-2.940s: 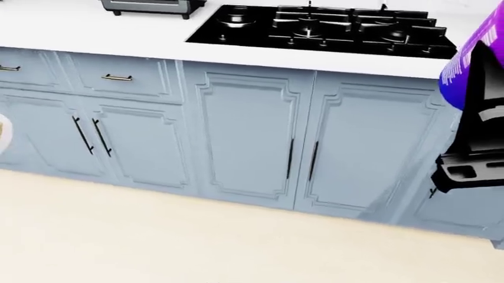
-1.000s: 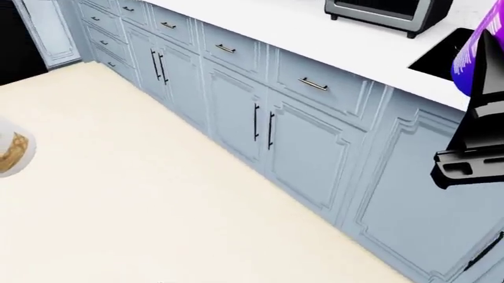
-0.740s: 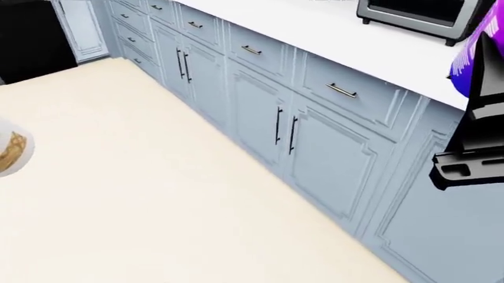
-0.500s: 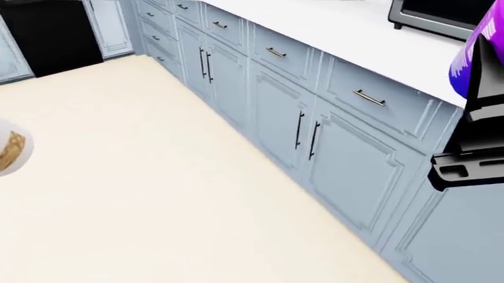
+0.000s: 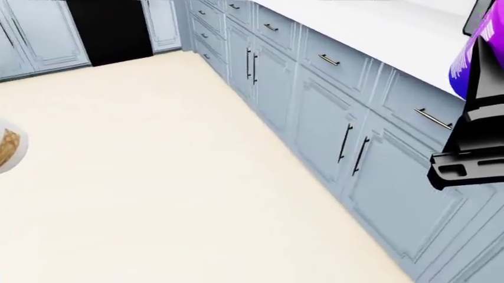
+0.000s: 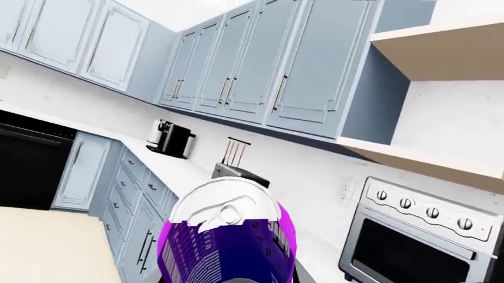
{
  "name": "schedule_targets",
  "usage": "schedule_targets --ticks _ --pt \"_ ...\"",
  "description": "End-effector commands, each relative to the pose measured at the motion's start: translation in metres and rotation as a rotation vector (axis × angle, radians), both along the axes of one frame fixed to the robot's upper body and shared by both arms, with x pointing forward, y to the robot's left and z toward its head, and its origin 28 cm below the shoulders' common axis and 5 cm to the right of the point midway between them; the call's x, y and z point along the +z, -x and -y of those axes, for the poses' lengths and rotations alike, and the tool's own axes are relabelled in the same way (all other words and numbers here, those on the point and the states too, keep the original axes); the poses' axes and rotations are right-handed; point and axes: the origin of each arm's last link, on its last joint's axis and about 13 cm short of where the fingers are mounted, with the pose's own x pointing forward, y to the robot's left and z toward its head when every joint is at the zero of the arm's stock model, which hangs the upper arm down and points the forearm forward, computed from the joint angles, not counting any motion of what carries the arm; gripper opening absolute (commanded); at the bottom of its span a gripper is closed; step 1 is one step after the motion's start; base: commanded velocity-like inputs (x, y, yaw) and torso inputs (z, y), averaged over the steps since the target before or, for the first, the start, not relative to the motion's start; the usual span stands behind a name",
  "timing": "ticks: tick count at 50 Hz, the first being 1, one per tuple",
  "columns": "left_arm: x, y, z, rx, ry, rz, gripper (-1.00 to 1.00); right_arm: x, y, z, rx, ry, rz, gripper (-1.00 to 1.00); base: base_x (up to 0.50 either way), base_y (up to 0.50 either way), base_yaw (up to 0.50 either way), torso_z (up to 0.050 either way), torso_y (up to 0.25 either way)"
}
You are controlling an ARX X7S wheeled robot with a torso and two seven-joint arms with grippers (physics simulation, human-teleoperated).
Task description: Move the drinks to the dining counter.
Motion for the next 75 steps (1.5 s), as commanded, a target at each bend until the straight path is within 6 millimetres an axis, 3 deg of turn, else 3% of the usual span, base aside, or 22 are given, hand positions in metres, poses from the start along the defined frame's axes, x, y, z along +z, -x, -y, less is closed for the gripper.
schedule_targets --ticks 1,75 --pt "0.0014 -0.0005 -0.0003 0.003 0.007 0.010 -1.00 0.0017 -0.0002 0.0009 -0.009 0.004 0.021 -1.00 0.07 0.14 0.50 0.000 0.000" --pt "-0.0010 -0.0026 0.0004 -0.001 -0.001 0.003 -1.00 0.0001 -0.0004 0.0008 -0.004 0.009 0.010 -1.00 0.04 0.15 0.50 0.000 0.001"
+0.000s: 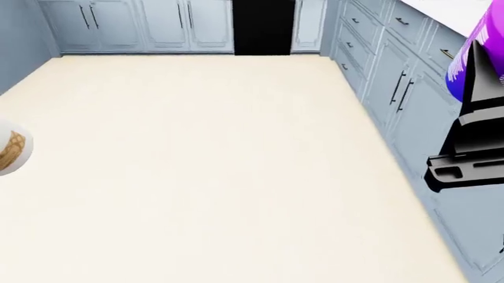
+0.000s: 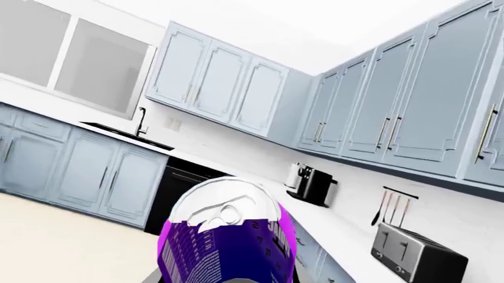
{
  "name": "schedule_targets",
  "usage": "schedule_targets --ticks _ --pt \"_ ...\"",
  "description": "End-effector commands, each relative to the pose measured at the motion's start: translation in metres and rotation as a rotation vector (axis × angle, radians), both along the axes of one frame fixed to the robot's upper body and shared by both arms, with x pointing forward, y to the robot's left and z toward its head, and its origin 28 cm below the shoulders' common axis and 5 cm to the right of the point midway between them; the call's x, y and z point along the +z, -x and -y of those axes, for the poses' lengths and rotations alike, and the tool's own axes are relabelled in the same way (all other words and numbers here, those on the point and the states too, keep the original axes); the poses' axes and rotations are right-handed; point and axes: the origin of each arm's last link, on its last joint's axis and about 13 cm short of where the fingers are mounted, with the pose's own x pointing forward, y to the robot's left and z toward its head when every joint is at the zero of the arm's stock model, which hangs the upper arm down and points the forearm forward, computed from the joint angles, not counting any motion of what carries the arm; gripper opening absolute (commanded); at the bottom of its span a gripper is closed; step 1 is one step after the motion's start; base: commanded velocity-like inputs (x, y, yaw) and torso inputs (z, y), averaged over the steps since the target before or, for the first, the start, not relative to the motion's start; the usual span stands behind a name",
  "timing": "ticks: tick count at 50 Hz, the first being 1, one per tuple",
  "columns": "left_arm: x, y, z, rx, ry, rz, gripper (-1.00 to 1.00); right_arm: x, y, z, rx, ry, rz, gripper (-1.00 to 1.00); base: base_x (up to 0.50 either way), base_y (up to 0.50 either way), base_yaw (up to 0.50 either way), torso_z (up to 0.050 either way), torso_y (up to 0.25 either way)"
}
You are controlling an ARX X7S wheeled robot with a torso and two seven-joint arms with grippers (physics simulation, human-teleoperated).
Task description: Move the drinks to the dining counter.
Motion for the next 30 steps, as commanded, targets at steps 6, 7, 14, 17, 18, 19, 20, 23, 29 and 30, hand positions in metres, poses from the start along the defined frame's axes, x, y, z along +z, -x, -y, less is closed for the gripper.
schedule_targets --ticks 6,7,14,17,18,19,20,23,29,30 --pt "0.0004 -0.0003 -0.0002 0.005 0.010 0.009 -1.00 0.0008 -0.0001 0.0009 -0.007 0.000 0.009 -1.00 0.00 0.15 0.50 0.000 0.000" --pt "0.0002 -0.0003 -0.0001 0.003 0.011 0.009 -1.00 0.0008 -0.0001 0.0005 -0.010 0.003 0.008 -1.00 -0.01 0.15 0.50 0.000 0.000" --pt "0.0007 -0.0001 0.0000 0.003 0.008 0.010 -1.00 0.0007 -0.0005 0.0005 -0.010 0.001 0.008 -1.00 -0.01 0.15 0.50 0.000 0.001" --pt "0.0018 0.0011 -0.0001 0.001 0.010 0.014 -1.00 0.0010 -0.0002 0.0006 -0.008 -0.002 0.010 -1.00 -0.01 0.15 0.50 0.000 0.000" --pt "0.0007 0.0003 0.0000 0.003 0.010 0.012 -1.00 0.0008 -0.0003 0.0007 -0.010 -0.001 0.009 -1.00 -0.02 0.16 0.50 0.000 0.010" --pt "0.0004 0.0001 0.0000 0.002 0.011 0.011 -1.00 0.0008 -0.0002 0.0006 -0.009 -0.001 0.009 -1.00 -0.02 0.16 0.50 0.000 0.000" --pt "0.0000 -0.0001 0.0000 0.003 0.010 0.010 -1.00 0.0008 -0.0003 0.0006 -0.009 0.000 0.009 -1.00 -0.02 0.15 0.50 0.000 0.000" --pt "0.0004 0.0001 -0.0001 0.002 0.012 0.010 -1.00 0.0009 -0.0002 0.0008 -0.006 -0.007 0.010 -1.00 -0.02 0.15 0.50 0.003 0.000" --pt "0.0016 0.0008 -0.0006 0.004 0.012 0.012 -1.00 0.0048 0.0003 0.0032 -0.001 -0.086 0.045 -1.00 -0.37 0.12 0.08 0.000 0.002" --pt "0.0018 0.0008 -0.0006 0.005 0.010 0.014 -1.00 0.0038 0.0001 0.0036 -0.012 -0.065 0.042 -1.00 -0.03 0.05 0.00 0.000 0.000"
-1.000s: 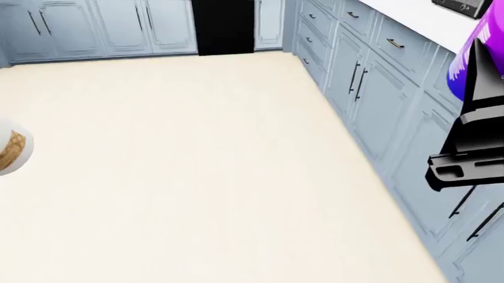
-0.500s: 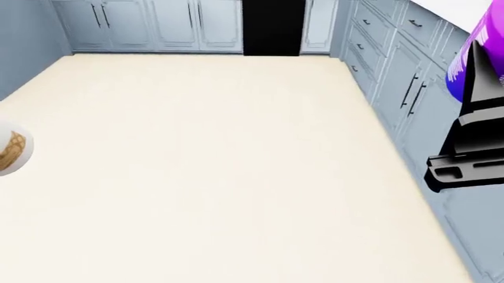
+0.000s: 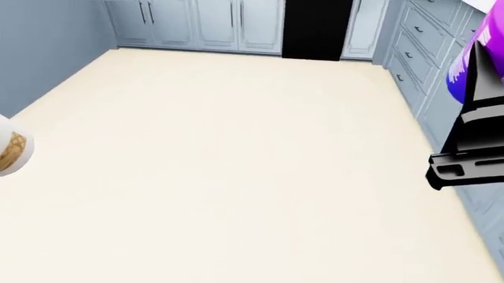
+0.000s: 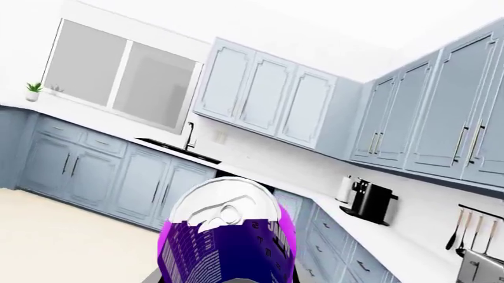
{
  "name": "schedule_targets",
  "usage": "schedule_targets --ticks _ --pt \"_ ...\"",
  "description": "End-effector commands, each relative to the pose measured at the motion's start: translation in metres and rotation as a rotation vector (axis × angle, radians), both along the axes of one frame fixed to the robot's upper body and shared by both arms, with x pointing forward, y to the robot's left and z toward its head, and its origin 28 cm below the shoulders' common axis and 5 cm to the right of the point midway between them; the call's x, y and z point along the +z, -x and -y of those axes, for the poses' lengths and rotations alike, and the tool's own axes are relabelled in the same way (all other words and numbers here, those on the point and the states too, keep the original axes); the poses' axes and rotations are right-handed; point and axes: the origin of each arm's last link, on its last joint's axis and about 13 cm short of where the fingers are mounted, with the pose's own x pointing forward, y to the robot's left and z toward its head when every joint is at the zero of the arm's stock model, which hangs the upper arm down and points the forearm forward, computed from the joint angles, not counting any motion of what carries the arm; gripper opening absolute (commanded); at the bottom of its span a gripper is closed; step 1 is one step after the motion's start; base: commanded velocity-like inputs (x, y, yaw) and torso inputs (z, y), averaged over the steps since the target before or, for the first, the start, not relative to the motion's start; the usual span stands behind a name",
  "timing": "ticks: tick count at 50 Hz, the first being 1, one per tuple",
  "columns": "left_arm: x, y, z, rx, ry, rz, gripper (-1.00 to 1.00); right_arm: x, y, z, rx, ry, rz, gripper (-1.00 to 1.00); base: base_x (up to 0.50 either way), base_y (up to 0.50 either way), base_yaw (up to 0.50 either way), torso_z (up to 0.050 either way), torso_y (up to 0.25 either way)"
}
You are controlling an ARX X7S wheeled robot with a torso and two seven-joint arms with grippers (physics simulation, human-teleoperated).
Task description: Move the drinks to the dining counter.
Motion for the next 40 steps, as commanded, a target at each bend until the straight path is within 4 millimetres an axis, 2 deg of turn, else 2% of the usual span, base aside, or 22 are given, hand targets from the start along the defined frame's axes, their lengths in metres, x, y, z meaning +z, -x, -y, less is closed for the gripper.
schedule_targets --ticks 1,4,7,40 --pt "0.0025 0.0010 -0.0003 0.002 0.010 0.015 -1.00 0.0033 0.0002 0.0020 -0.007 -0.033 0.047 -1.00 0.00 0.00 0.00 0.000 0.000" --pt "0.0020 0.0007 -0.0005 0.001 0.012 0.013 -1.00 0.0041 0.0006 0.0026 0.014 -0.071 0.053 -1.00 0.00 0.00 0.00 0.000 0.003" --pt "0.0022 0.0005 -0.0008 0.003 0.011 0.012 -1.00 0.0034 0.0008 0.0031 -0.029 -0.023 0.042 -1.00 0.00 0.00 0.00 0.000 0.000" --pt "0.0026 0.0015 -0.0011 0.004 0.010 0.015 -1.00 0.0025 0.0012 0.0002 0.016 0.006 0.042 -1.00 -0.49 -0.07 0.00 0.000 0.001"
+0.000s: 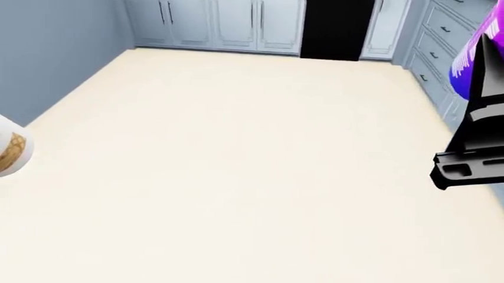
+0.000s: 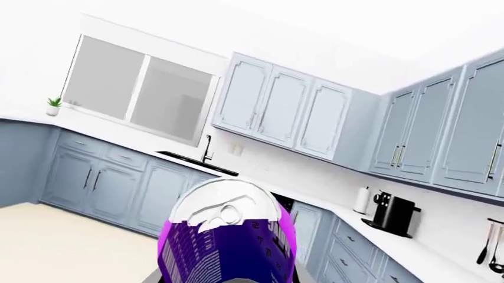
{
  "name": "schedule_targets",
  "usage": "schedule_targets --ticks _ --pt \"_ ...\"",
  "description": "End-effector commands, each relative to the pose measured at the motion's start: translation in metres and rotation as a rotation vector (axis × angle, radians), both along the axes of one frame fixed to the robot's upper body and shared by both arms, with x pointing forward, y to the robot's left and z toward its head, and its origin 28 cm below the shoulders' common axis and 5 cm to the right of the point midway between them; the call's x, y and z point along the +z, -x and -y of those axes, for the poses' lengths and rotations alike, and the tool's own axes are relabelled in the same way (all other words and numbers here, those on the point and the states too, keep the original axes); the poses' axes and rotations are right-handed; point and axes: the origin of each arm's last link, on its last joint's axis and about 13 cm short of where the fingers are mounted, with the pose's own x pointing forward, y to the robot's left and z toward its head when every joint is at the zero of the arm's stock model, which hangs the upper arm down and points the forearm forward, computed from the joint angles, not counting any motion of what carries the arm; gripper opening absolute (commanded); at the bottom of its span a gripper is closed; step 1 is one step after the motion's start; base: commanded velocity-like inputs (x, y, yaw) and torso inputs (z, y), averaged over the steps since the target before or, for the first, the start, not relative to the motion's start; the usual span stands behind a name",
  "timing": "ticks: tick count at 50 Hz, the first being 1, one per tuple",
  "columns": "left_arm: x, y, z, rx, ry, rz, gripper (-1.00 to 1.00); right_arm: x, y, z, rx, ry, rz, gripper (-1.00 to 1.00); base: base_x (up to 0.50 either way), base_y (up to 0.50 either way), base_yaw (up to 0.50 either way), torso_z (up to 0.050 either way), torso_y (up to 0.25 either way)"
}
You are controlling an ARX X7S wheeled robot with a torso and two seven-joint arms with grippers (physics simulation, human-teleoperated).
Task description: Move the drinks to the dining counter.
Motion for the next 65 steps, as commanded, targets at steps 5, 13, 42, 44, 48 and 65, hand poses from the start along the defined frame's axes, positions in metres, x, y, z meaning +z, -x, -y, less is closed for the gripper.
schedule_targets --ticks 5,13,42,44,48,65 --pt "0.0020 0.0014 -0.0011 0.008 0.012 0.016 -1.00 0.0015 0.0003 -0.0007 0.010 0.019 0.020 -1.00 -0.49 -0.07 0.00 0.000 0.000" --pt "0.0032 0.0019 -0.0009 0.006 0.010 0.015 -1.00 0.0012 -0.0007 -0.0007 0.009 0.022 0.016 -1.00 -0.49 -0.07 0.00 0.001 0.001" --pt "0.0016 0.0007 -0.0006 0.003 0.007 0.011 -1.00 0.0006 -0.0025 0.0001 -0.003 0.020 0.010 -1.00 -0.49 -0.07 0.00 0.000 0.000" --pt "0.0019 0.0006 -0.0006 0.004 0.008 0.012 -1.00 0.0015 -0.0015 -0.0001 0.006 0.018 0.023 -1.00 -0.49 -0.07 0.00 0.000 0.005" --pt "0.0027 0.0016 -0.0010 0.006 0.009 0.015 -1.00 0.0010 -0.0018 0.0000 0.004 0.019 0.019 -1.00 -0.49 -0.07 0.00 0.000 0.000" --pt "0.0035 0.0025 -0.0011 0.006 0.010 0.018 -1.00 0.0010 -0.0017 -0.0008 0.005 0.031 0.018 -1.00 -0.49 -0.07 0.00 0.001 0.001"
